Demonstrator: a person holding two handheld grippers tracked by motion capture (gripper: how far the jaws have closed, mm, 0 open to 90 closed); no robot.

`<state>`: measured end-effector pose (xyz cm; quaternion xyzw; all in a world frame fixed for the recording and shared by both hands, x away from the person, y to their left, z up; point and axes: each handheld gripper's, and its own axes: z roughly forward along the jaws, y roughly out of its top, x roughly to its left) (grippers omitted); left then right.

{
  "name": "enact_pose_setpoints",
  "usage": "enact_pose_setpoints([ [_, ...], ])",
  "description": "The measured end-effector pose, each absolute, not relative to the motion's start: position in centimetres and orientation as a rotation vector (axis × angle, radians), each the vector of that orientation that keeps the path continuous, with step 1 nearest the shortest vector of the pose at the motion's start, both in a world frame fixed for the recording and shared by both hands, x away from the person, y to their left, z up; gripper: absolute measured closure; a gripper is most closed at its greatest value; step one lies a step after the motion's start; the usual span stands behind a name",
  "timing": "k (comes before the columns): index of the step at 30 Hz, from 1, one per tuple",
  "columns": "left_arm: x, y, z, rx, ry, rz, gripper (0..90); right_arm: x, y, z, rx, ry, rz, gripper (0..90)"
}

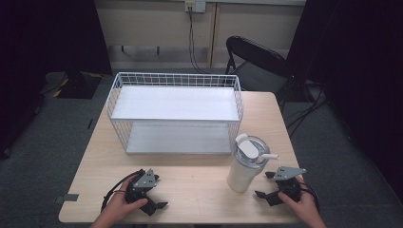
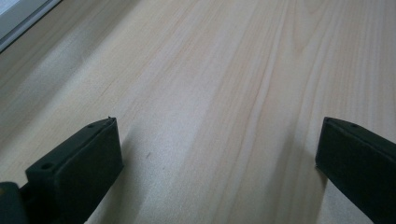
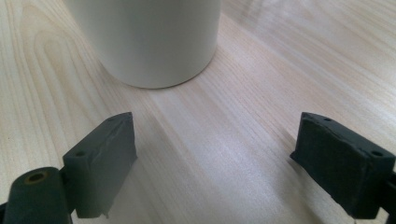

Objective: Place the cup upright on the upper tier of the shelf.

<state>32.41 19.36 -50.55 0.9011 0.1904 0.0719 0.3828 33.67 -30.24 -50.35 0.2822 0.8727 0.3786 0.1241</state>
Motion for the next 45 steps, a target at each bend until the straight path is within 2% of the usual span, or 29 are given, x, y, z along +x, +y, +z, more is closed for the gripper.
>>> enact_pose_setpoints([
  [8, 32.4, 19.4, -50.5, 2.299, 0.486, 0.183, 0.0, 33.5, -30.1, -50.3, 0.842, 2.539, 1.101, 11.4],
  [13, 32.4, 19.3, -50.6, 2.293, 0.491, 0.181, 0.0, 33.5, -29.9, -50.0, 0.834, 2.558, 1.145, 15.5],
  [29, 32.4, 19.4, -50.5, 2.298, 0.486, 0.183, 0.0, 33.8, -28.7, -46.5, 0.774, 2.502, 1.291, 14.9],
  [45, 32.4, 19.4, -50.5, 2.299, 0.486, 0.183, 0.0, 34.1, -27.6, -45.6, 0.733, 2.502, 1.363, 14.1],
])
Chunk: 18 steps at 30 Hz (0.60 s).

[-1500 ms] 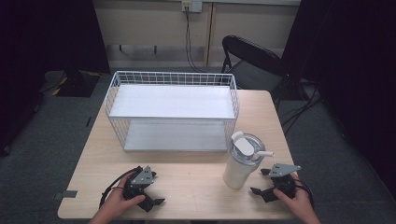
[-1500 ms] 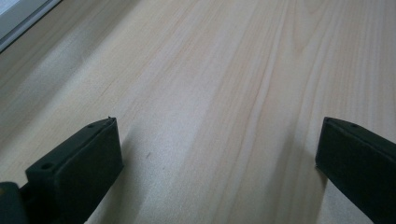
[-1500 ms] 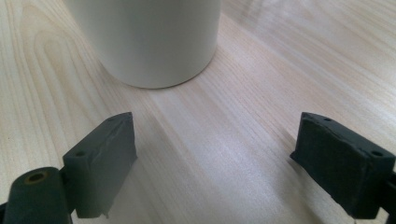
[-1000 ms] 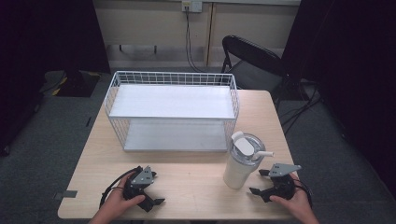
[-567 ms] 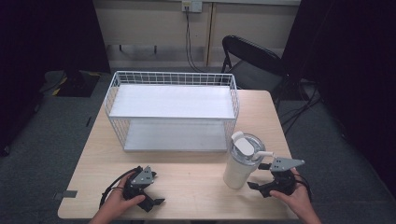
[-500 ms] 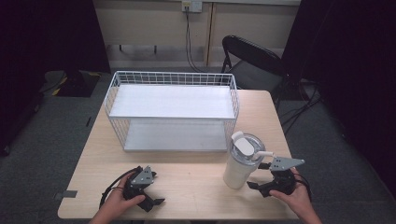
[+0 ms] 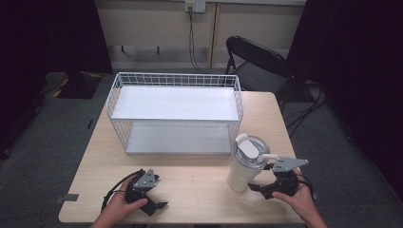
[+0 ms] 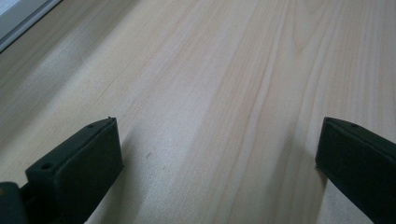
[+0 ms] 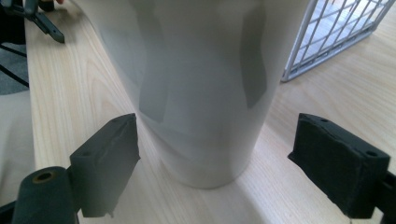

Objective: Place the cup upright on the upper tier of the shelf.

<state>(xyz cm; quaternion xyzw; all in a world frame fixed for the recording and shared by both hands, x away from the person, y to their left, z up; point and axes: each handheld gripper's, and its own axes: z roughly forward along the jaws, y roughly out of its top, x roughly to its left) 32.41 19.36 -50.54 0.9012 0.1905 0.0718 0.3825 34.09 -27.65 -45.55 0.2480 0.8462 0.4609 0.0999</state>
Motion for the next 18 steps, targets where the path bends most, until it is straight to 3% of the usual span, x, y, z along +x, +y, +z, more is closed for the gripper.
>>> enact_pose_setpoints([
  [18, 32.4, 19.4, -50.5, 2.299, 0.486, 0.183, 0.0, 34.5, -26.4, -45.3, 0.710, 2.463, 1.471, 12.7],
])
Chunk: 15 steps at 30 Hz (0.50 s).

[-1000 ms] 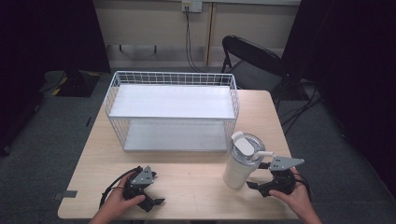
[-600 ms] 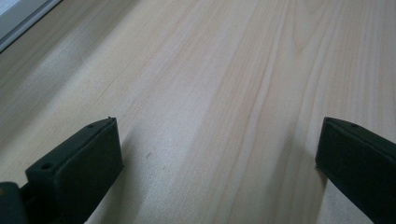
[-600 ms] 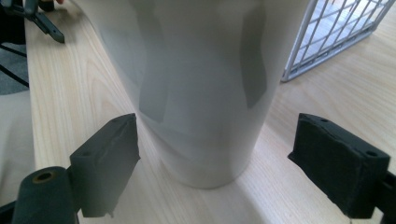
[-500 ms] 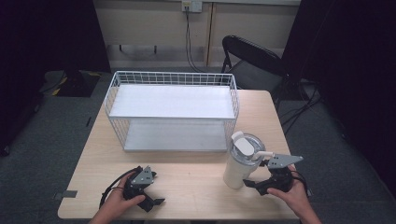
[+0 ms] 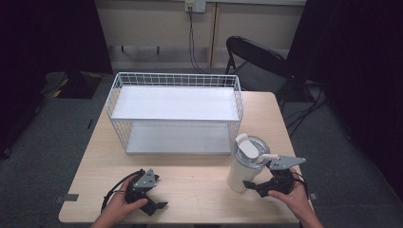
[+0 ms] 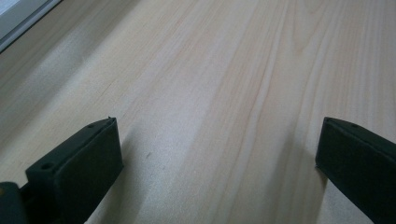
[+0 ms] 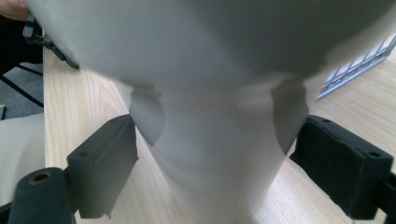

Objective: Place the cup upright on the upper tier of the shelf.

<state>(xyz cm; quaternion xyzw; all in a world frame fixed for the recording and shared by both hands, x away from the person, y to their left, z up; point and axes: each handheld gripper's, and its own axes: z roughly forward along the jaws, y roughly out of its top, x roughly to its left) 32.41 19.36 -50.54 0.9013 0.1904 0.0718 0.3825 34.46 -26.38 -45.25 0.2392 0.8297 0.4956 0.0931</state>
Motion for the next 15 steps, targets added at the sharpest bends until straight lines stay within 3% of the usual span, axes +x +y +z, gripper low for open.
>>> enact_pose_setpoints([
  [15, 32.39, 19.37, -50.51, 2.300, 0.490, 0.182, 0.0, 34.79, -25.45, -45.61, 0.728, 2.370, 1.583, 8.2],
])
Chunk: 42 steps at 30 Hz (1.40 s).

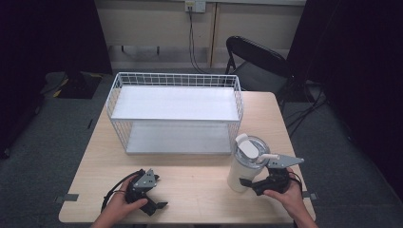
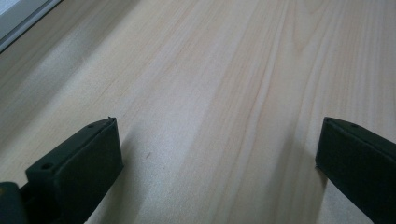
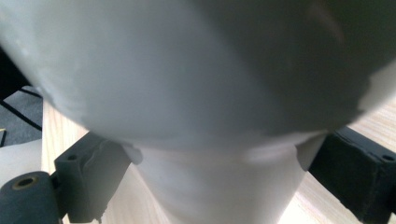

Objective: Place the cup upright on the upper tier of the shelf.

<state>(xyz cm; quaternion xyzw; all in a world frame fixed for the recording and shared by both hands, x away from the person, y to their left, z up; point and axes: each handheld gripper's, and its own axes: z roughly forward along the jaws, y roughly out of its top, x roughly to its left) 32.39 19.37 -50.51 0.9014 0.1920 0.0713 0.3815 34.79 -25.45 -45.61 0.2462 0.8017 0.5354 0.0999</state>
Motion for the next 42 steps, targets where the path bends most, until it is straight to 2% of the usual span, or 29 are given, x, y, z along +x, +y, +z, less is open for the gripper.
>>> enact_pose_setpoints([
  [28, 32.4, 19.4, -50.5, 2.300, 0.490, 0.182, 0.0, 34.4, -24.9, -45.9, 0.652, 2.274, 1.605, 9.9],
  [42, 32.4, 19.4, -50.5, 2.300, 0.490, 0.182, 0.0, 34.5, -24.6, -44.6, 0.669, 2.235, 1.676, 10.1],
])
